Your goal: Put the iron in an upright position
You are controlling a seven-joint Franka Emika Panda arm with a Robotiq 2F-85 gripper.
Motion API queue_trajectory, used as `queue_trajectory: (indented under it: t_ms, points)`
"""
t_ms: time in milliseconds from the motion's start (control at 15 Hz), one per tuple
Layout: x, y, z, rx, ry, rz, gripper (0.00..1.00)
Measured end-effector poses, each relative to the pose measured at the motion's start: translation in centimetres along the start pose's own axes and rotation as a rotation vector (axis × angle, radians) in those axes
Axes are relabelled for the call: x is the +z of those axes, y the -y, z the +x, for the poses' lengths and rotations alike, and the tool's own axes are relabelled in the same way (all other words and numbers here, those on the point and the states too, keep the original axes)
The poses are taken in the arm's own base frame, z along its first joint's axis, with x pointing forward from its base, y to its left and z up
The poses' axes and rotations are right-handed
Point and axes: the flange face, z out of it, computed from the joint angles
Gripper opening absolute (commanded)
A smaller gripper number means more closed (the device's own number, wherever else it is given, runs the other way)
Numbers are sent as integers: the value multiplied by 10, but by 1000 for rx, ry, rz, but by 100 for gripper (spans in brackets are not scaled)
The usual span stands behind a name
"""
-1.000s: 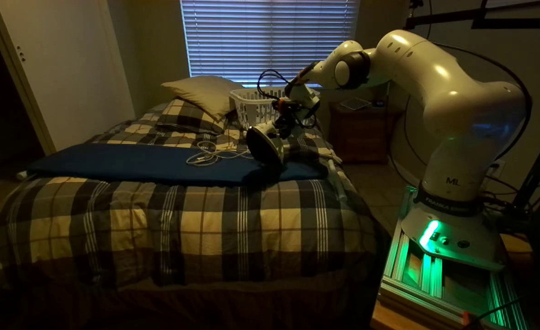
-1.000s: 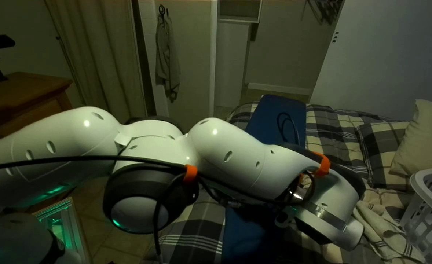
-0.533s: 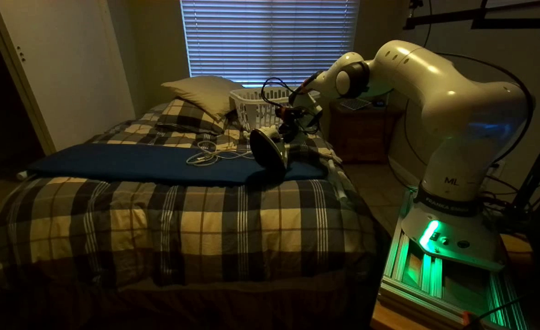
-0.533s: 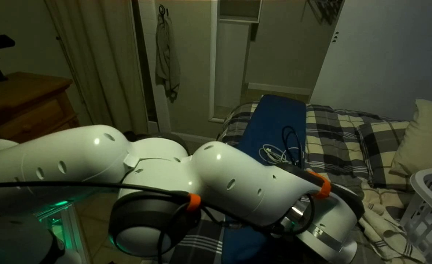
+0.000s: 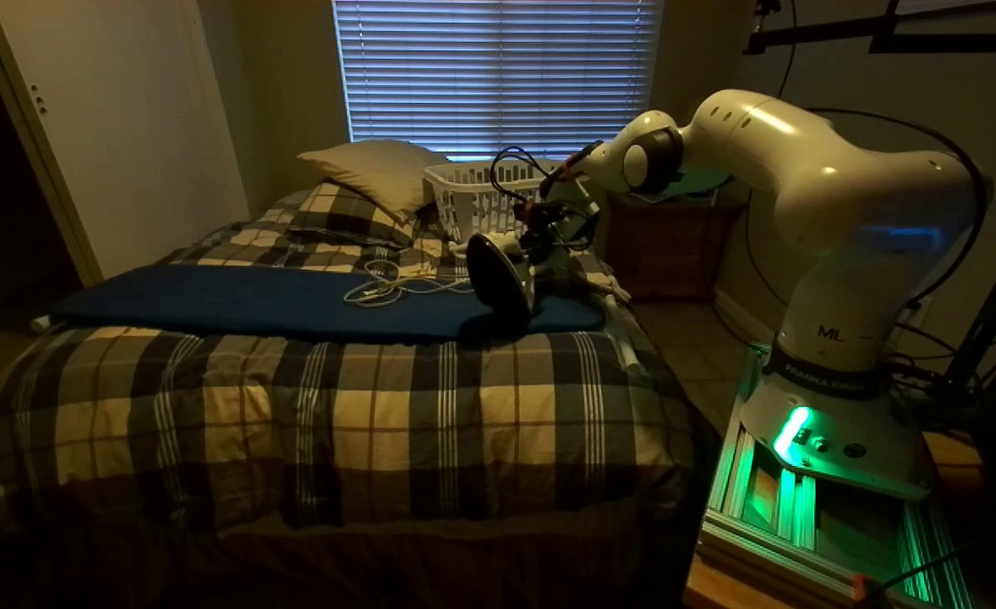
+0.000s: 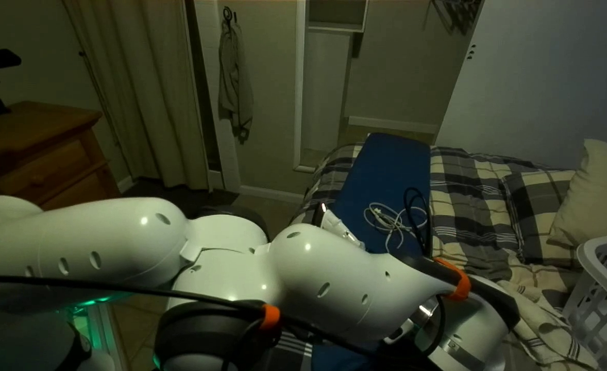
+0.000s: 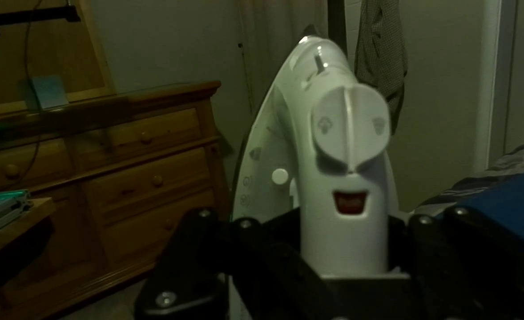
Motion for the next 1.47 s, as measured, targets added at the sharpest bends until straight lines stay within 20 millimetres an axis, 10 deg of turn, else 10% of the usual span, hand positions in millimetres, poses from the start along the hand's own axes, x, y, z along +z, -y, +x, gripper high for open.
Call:
queue_trajectory:
  t_ms: [1267,1333,1467]
  points:
    - [-32,4,27,-41,-122,54,0]
    - [-33,7,27,-47,-135,62,25]
    - [-32,12,26,-56,-154,68,23]
